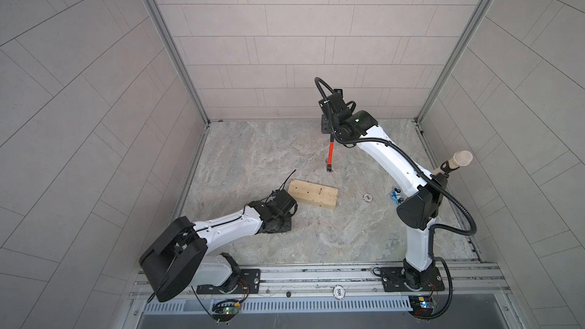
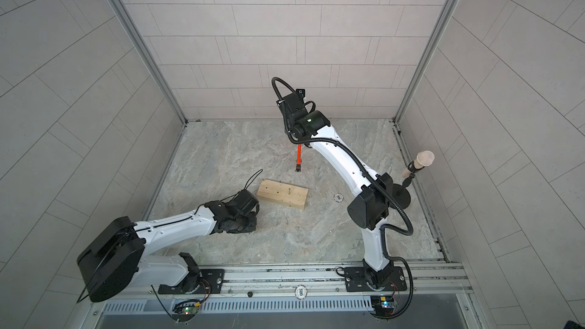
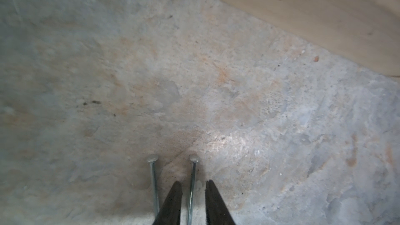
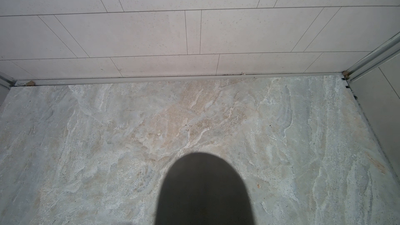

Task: Use a claw hammer to pull out a nail
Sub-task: Place the nail at the center of the board, then adjust the mounting plate at the center of the board.

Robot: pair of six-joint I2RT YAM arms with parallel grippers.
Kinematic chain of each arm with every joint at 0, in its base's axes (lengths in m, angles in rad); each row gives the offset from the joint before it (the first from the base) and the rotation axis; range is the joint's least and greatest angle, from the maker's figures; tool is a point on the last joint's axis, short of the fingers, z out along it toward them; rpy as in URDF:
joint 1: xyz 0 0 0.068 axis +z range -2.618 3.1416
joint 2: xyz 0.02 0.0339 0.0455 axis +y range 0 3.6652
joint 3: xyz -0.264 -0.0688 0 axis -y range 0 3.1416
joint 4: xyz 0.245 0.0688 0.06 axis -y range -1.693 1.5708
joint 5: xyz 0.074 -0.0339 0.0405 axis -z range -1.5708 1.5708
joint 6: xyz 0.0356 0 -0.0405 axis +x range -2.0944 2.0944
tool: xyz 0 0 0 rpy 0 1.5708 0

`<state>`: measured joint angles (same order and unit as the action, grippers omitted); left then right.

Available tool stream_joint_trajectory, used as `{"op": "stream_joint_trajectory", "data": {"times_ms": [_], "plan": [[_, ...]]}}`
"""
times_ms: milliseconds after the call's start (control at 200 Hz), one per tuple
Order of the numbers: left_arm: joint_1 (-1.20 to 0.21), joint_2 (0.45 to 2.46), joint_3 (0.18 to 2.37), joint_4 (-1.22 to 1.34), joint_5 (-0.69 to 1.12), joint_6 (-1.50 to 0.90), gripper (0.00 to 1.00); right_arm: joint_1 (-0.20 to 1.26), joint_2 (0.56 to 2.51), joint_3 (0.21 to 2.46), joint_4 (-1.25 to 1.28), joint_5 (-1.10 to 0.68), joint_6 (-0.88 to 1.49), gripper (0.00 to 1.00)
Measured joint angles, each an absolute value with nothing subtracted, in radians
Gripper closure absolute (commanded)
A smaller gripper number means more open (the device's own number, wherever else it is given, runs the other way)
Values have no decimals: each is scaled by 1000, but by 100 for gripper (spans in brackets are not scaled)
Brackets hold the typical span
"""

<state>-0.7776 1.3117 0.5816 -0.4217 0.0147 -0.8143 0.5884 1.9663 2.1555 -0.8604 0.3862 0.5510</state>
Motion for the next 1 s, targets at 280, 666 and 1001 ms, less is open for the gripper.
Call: {"op": "stream_joint_trajectory", "data": {"times_ms": [280, 666, 1001], "plan": [[-780, 1239, 596, -422, 11, -781, 49, 588, 1945, 2115, -857, 389, 557, 100], [-780, 1104, 670, -433, 12, -675, 10, 588, 1888, 2048, -841, 400, 590, 100], [-779, 980, 888, -440, -20, -530, 0, 595, 1840, 1967, -838, 408, 657, 100]]}}
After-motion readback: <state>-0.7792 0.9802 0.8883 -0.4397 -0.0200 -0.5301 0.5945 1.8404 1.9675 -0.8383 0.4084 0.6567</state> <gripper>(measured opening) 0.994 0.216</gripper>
